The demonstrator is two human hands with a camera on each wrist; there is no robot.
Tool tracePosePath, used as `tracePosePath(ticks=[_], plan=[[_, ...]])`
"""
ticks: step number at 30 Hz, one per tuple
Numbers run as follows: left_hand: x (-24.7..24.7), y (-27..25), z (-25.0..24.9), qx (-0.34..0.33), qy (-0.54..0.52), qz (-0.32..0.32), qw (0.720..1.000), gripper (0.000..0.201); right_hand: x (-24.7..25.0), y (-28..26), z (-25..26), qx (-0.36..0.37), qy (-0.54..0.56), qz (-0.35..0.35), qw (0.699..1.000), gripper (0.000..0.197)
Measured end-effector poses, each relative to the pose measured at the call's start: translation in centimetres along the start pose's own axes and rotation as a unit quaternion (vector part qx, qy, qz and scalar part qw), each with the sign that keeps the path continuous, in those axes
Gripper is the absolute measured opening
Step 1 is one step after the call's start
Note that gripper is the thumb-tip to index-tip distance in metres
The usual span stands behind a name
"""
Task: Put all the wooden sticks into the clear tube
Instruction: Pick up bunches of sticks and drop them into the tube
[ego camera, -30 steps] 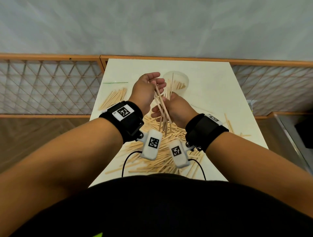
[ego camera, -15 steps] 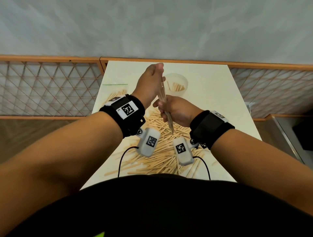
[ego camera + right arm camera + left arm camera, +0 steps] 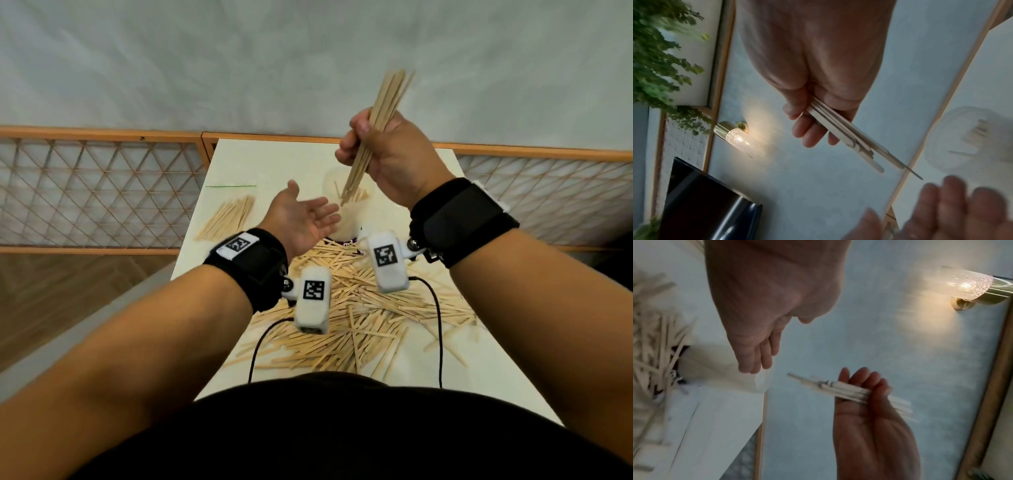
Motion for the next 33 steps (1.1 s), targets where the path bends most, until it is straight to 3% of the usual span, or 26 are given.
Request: tracePosePath(ticks=[4, 10, 15, 19, 26, 33], plan=[[-1.7, -0.8, 1.3, 0.049, -0.086, 0.049, 0.994, 0.071, -1.0, -0.6, 0.4, -0.024, 0.011, 0.028, 0.999, 0.008], [-2.4, -1.2, 1.3, 0.047, -0.104, 0.047, 0.992, 0.065, -1.2, -1.5, 0.2, -0.028, -0.017, 0.001, 0.999, 0.009], [-2.3, -1.3, 1.5, 0.063, -0.091, 0.034, 0.993, 0.064, -1.0, -1.1, 0.9, -0.002, -0.043, -0.021, 0.999, 0.026], [-2.5, -1.4, 1.5, 0.069, -0.083, 0.032, 0.994, 0.063, -1.1, -0.8, 0.9, -0.018, 0.008, -0.027, 0.999, 0.048], [-2.5, -1.6, 1.5, 0.075, -0.079, 0.008, 0.994, 0.058, -1.3, -0.6, 0.3, -0.032, 0.042, -0.061, 0.997, 0.03], [-2.9, -1.4, 1.9, 0.071, -0.03, 0.001, 0.997, 0.048, -2.2, -0.2, 0.1, -0.013, -0.037, -0.089, 0.995, 0.032]])
Point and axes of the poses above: each hand's wrist, its own y-axis towards the middle knuckle, its own x-axis out of the back of the hand, z = x × y, the point moved 2 cm from there along y, towards the middle knuckle, and after that the axes turned 3 degrees about -x, right-handed, at the moved point
